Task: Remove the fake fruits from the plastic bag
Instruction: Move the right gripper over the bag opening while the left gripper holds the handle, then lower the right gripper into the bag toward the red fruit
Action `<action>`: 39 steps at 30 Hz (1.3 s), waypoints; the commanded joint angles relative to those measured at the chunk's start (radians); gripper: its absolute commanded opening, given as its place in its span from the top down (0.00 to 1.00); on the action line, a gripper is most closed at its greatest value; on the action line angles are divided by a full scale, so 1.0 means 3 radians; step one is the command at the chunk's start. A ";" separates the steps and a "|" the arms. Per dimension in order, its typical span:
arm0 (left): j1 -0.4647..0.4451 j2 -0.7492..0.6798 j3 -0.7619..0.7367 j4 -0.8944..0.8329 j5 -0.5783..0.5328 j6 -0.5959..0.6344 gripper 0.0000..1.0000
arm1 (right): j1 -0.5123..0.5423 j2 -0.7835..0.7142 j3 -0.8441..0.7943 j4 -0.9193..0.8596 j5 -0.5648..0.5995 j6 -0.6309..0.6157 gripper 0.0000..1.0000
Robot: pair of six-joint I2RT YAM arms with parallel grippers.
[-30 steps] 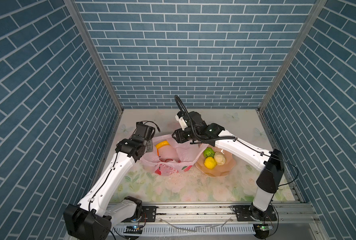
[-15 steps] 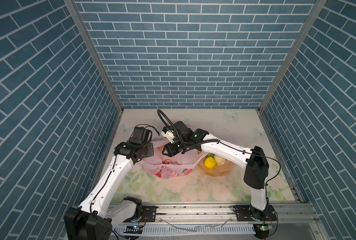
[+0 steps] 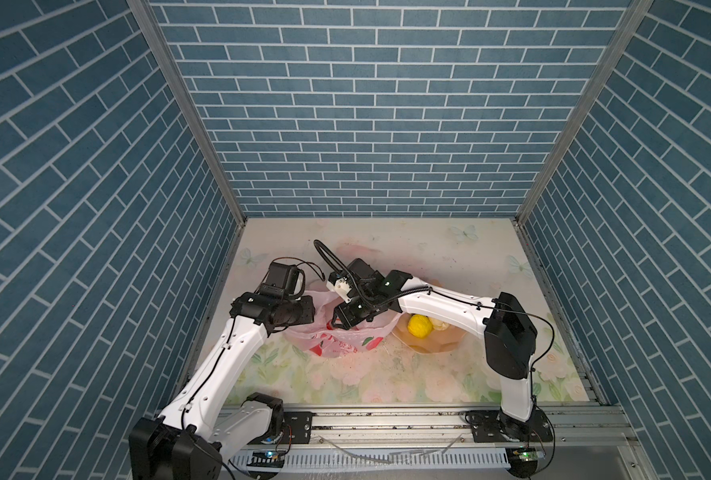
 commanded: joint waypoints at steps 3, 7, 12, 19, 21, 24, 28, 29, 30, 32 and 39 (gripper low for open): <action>0.0013 -0.0171 0.0061 -0.0021 0.0110 -0.0041 0.50 | -0.0002 -0.0198 -0.0159 0.0091 0.0122 0.0096 0.58; 0.0013 -0.0254 0.0078 -0.0123 0.0102 -0.0023 0.48 | -0.0031 -0.0223 -0.0199 0.0137 0.0214 0.0197 0.59; -0.0005 -0.0320 0.0104 -0.0245 0.0130 0.0034 0.43 | -0.0098 -0.0273 -0.0337 0.0347 0.0254 0.0418 0.58; -0.0074 -0.0275 0.0063 -0.0165 0.0291 0.0090 0.40 | -0.0163 -0.0286 -0.0381 0.0501 0.0324 0.0575 0.58; -0.0074 -0.0219 0.0048 -0.0126 0.0235 0.0112 0.39 | -0.0171 -0.0276 -0.0358 0.0506 0.0299 0.0570 0.59; -0.0072 -0.0122 0.0010 0.0016 0.0108 0.0150 0.39 | -0.0169 -0.0272 -0.0341 0.0516 0.0237 0.0551 0.59; -0.0079 0.0101 -0.0061 0.0272 0.0045 0.0193 0.49 | -0.0162 -0.0260 -0.0308 0.0493 0.0086 0.0462 0.59; -0.0079 0.0166 -0.0078 0.0342 0.0056 0.0191 0.57 | -0.0157 -0.0256 -0.0297 0.0490 0.0034 0.0435 0.59; -0.0079 0.0229 -0.0090 0.0396 0.0059 0.0189 0.65 | -0.0153 -0.0255 -0.0294 0.0491 -0.0032 0.0402 0.59; -0.0078 0.0318 -0.0091 0.0482 0.0015 0.0167 0.79 | -0.0135 -0.0252 -0.0298 0.0513 -0.0163 0.0338 0.59; -0.0069 0.0420 0.0095 0.0683 -0.0281 0.0043 0.97 | -0.0085 -0.0193 -0.0340 0.0541 -0.0510 0.0134 0.59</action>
